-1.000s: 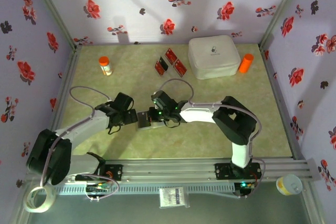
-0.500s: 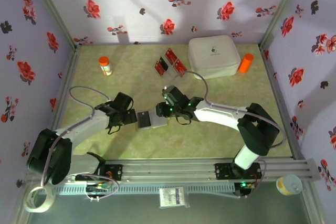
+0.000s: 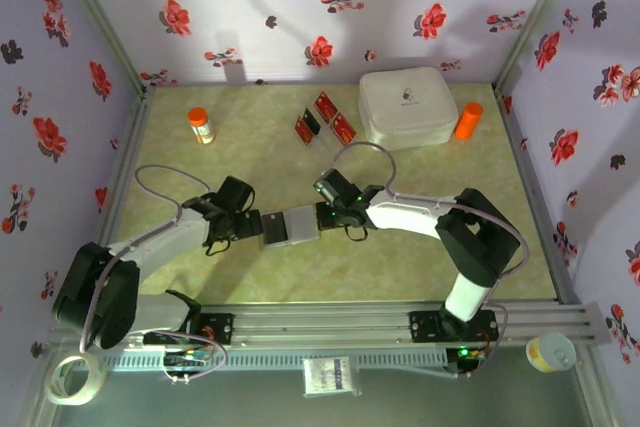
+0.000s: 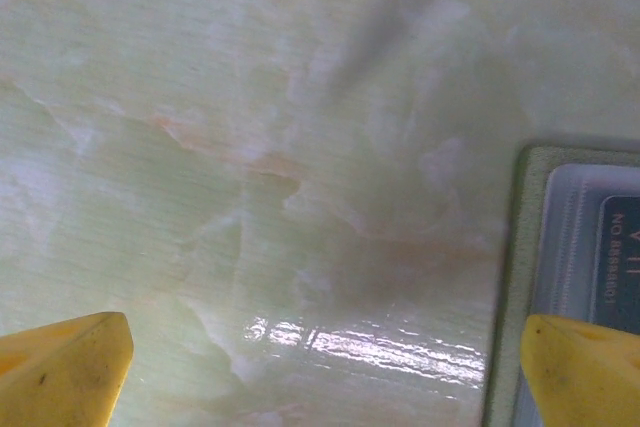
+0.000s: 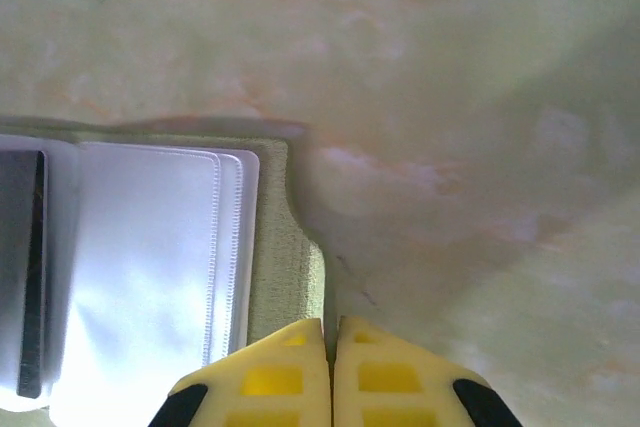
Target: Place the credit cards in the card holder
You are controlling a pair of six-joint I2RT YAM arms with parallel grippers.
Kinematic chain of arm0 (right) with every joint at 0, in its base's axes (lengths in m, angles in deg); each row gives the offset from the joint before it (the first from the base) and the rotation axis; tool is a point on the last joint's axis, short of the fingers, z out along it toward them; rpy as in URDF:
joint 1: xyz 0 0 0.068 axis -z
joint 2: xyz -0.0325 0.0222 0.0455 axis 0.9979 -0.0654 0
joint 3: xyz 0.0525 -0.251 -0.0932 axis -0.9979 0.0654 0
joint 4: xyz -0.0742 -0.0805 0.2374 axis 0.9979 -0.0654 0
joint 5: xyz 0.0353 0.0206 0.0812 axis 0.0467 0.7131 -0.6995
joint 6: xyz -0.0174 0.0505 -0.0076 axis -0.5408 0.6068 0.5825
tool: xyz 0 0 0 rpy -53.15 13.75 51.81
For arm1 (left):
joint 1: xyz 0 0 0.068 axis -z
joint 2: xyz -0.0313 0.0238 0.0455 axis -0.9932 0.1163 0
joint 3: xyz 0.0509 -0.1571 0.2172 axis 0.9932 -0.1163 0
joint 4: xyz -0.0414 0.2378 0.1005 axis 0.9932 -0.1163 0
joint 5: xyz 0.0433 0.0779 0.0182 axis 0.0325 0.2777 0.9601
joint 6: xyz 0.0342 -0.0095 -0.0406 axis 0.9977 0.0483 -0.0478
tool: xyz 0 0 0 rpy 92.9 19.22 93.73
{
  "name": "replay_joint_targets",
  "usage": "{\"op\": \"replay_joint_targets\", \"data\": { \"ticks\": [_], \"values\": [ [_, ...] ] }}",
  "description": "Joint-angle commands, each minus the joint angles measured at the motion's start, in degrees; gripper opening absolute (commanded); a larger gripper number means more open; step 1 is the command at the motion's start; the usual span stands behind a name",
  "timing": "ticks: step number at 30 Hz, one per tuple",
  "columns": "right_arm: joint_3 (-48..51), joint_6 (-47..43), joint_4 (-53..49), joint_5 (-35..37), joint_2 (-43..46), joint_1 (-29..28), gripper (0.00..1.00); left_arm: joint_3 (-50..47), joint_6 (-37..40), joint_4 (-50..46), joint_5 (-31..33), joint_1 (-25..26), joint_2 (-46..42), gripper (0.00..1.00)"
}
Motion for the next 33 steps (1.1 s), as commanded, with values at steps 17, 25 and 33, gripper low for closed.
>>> {"op": "replay_joint_targets", "data": {
  "ticks": [17,25,33],
  "values": [
    [5.7,2.7,0.0,-2.9,15.1,1.8,0.17,3.7,3.3,6.6,-7.0,1.2,5.2,1.00],
    [3.9,7.0,8.1,-6.7,6.3,-2.8,0.00,5.5,5.1,7.7,-7.0,1.5,9.4,1.00],
    [1.5,8.9,11.7,-7.0,-0.7,-4.9,0.00,5.2,5.5,8.6,-7.0,1.7,11.6,1.00]
  ]
}}
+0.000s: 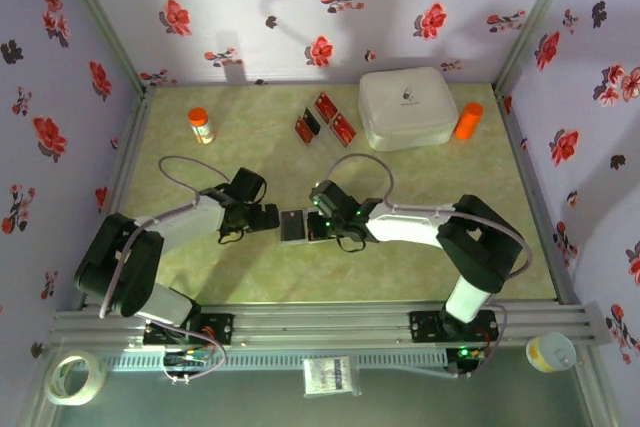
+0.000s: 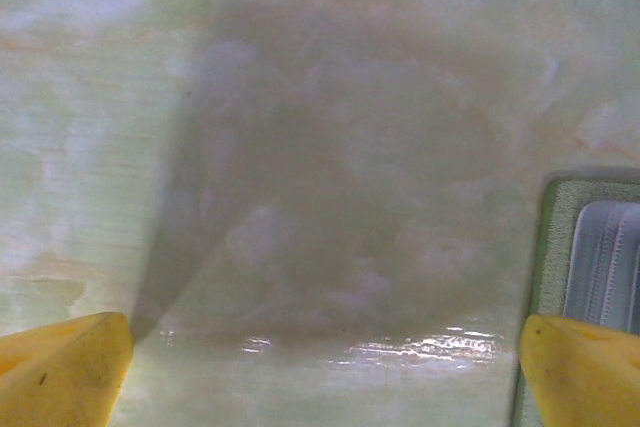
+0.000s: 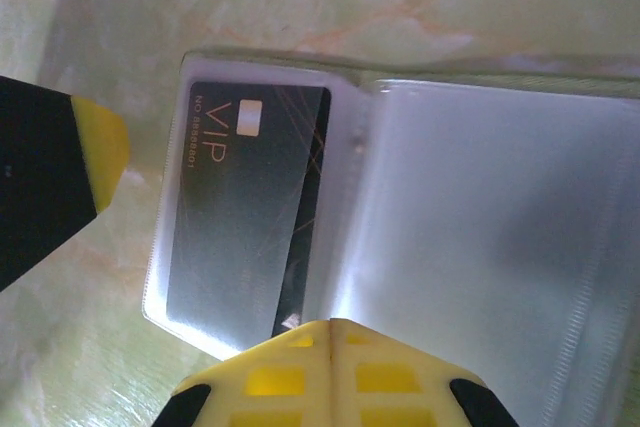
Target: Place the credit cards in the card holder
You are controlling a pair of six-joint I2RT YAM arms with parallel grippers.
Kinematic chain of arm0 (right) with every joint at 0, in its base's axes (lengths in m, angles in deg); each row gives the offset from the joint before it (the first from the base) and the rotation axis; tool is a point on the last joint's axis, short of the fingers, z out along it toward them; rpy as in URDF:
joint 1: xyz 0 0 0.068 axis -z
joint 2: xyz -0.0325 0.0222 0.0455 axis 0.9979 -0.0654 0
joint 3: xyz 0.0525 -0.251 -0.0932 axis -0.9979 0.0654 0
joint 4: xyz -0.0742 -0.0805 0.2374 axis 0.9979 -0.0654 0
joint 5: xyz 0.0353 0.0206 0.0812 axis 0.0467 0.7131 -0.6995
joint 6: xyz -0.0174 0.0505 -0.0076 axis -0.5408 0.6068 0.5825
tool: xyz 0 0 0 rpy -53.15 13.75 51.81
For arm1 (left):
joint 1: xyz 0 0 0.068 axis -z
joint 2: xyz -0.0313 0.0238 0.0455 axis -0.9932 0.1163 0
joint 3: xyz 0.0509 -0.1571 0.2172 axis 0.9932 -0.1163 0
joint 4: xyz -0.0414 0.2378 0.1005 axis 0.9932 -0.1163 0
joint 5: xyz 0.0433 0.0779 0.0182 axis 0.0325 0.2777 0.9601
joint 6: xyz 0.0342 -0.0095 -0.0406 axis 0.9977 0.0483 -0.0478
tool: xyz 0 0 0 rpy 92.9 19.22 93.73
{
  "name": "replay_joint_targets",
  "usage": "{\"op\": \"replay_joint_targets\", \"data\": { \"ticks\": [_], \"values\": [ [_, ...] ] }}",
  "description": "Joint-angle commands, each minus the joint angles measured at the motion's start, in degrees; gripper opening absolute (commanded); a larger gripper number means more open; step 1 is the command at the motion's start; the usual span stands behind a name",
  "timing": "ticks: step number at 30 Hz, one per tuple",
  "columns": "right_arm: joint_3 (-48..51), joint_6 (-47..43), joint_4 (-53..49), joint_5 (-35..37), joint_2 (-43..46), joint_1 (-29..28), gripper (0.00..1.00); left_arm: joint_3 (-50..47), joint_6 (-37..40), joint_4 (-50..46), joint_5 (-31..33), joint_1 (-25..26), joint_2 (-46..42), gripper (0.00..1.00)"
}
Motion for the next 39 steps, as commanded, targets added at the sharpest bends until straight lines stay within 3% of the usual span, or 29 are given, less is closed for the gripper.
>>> {"op": "replay_joint_targets", "data": {
  "ticks": [1,19,39],
  "values": [
    [-2.3,1.7,2.7,-0.3,-1.8,-0.3,0.00,0.8,1.3,0.8,-0.5,0.5,1.0,1.00],
    [-2.8,2.0,1.8,0.5,-5.1,-0.3,0.00,-0.4,1.5,2.2,-0.4,0.9,2.9,1.00],
    [-4.9,3.9,4.1,-4.2,-8.2,-0.7,0.00,-1.2,0.8,4.0,-0.5,2.7,4.9,1.00]
  ]
}}
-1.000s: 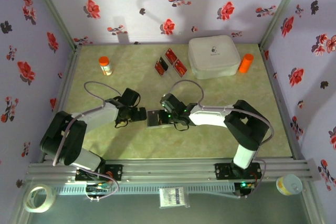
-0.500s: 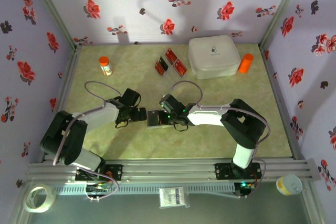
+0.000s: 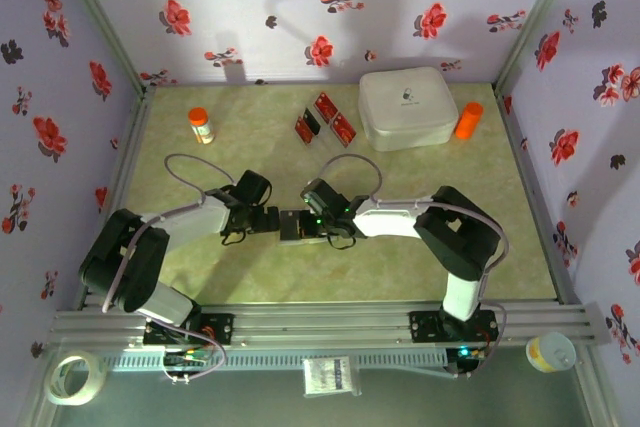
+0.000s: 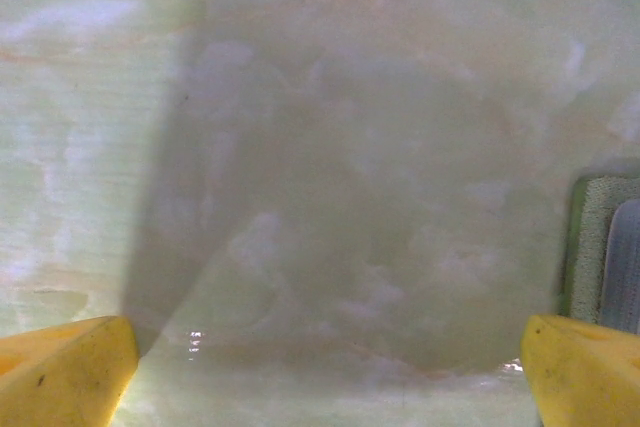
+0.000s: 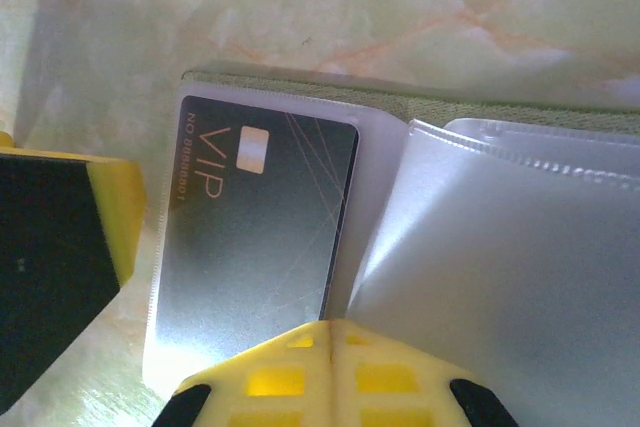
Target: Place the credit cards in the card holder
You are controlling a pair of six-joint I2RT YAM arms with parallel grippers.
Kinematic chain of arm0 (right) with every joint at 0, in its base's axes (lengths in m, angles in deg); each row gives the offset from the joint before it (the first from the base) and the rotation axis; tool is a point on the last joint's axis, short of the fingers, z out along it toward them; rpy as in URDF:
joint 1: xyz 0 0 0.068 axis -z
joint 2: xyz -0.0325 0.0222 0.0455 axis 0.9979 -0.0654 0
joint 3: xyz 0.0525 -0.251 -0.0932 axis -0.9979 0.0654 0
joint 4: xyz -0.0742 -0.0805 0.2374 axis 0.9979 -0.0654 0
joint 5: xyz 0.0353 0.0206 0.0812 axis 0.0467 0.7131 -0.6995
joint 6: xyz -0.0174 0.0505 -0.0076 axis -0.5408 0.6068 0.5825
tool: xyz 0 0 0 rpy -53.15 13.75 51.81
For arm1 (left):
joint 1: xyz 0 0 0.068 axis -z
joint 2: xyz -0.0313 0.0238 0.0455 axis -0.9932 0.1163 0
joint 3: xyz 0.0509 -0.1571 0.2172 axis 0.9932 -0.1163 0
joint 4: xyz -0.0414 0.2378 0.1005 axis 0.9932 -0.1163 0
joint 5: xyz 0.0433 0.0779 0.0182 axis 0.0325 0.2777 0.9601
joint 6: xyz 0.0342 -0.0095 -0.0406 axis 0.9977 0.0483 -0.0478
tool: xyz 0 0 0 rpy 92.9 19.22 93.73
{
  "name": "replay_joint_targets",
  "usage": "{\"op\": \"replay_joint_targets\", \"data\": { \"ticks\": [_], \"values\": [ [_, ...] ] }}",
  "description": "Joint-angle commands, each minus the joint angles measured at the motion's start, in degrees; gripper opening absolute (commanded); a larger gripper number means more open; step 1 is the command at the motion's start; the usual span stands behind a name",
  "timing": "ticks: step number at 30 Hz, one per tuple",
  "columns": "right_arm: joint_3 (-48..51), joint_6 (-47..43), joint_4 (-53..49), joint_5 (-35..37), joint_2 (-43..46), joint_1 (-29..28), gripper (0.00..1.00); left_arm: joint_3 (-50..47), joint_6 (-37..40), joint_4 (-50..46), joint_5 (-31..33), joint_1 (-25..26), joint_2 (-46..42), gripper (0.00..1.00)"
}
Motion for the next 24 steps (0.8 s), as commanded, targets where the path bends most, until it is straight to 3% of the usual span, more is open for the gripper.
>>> {"op": "replay_joint_targets", "data": {
  "ticks": [1,8,16,24],
  "values": [
    [-1.2,2.0,1.7,-2.1,-1.5,-0.6,0.00,-1.4,0.0,3.7,-3.8,0.7,2.9,1.00],
    [-0.7,3.4,3.6,-3.5,-1.4,-0.3,0.00,-1.7,0.0,3.5,-3.8,0.9,2.0,1.00],
    [-0.2,-0.4,-2.9,1.4,5.8,2.9,0.00,-1.6,-1.5,0.7,-1.4,0.3,-2.3,1.00],
    [-3.3,-2.5,-5.3,1.0,3.4,4.3,0.00,-1.7,-3.5,-2.1,1.0,-0.6,-2.9,1.00]
  ]
}}
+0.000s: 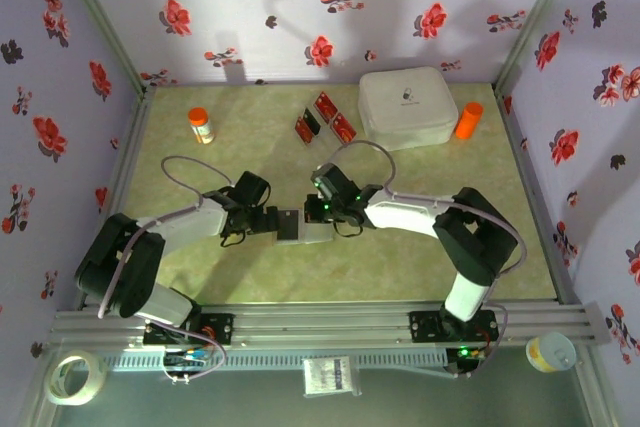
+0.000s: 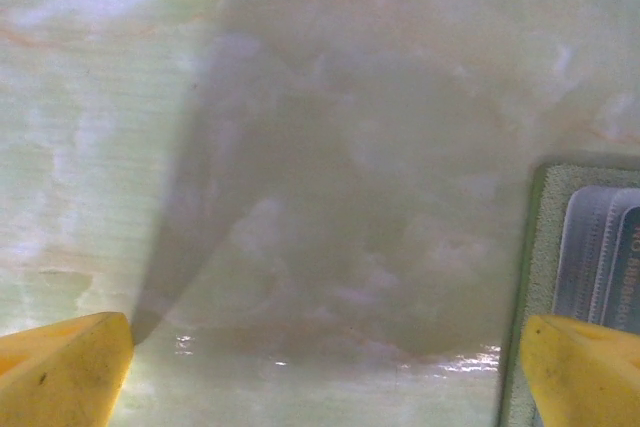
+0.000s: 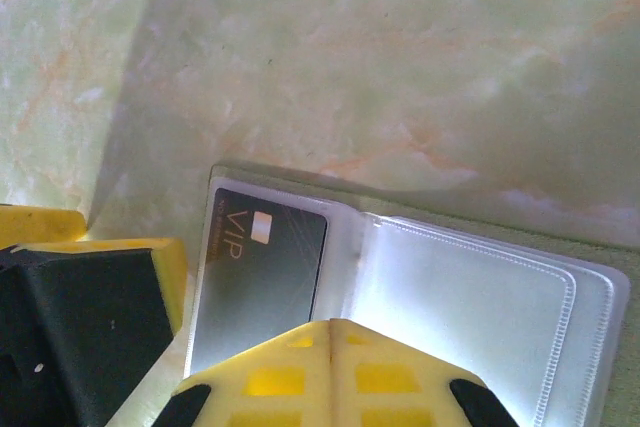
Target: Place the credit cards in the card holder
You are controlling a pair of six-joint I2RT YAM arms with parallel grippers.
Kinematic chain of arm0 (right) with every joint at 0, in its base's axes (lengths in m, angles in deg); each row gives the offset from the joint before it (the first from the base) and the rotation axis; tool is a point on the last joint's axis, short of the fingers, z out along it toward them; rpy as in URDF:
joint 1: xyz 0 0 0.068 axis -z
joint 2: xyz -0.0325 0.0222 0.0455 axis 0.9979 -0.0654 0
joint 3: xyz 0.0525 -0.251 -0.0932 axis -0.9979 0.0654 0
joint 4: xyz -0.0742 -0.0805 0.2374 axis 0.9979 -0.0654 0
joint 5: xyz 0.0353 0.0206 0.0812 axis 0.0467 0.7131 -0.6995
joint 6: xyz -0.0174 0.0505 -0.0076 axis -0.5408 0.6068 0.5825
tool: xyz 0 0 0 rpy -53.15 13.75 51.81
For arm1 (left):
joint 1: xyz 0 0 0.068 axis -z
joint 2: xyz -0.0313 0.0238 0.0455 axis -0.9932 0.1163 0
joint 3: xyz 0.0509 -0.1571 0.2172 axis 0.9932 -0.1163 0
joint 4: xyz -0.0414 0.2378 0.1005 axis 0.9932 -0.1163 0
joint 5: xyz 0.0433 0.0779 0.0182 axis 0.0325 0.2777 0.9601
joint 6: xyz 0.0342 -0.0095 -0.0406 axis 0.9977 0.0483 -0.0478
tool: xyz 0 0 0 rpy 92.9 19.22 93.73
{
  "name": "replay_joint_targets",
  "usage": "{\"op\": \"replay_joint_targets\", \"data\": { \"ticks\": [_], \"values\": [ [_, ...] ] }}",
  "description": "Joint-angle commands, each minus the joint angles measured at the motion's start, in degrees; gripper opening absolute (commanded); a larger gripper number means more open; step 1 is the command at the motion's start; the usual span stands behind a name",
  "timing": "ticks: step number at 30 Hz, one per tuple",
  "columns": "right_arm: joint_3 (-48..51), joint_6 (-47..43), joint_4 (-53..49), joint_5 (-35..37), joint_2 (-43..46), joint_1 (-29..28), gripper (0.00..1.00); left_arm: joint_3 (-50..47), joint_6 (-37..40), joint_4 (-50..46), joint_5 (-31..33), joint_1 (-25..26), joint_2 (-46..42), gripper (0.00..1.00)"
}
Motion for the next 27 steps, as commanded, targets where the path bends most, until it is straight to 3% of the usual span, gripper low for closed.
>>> {"op": "replay_joint_targets", "data": {
  "ticks": [1,27],
  "values": [
    [-2.3,-1.8,-2.3,0.8,-2.2,0.0,0.00,-0.9,-1.8,-2.3,1.1,-0.6,-0.7,1.00],
    [-7.3,-0.6,-0.7,-1.7,-10.9,-1.5,0.00,-1.4,-0.3,-1.7,0.4,-0.7,1.5,1.00]
  ]
}}
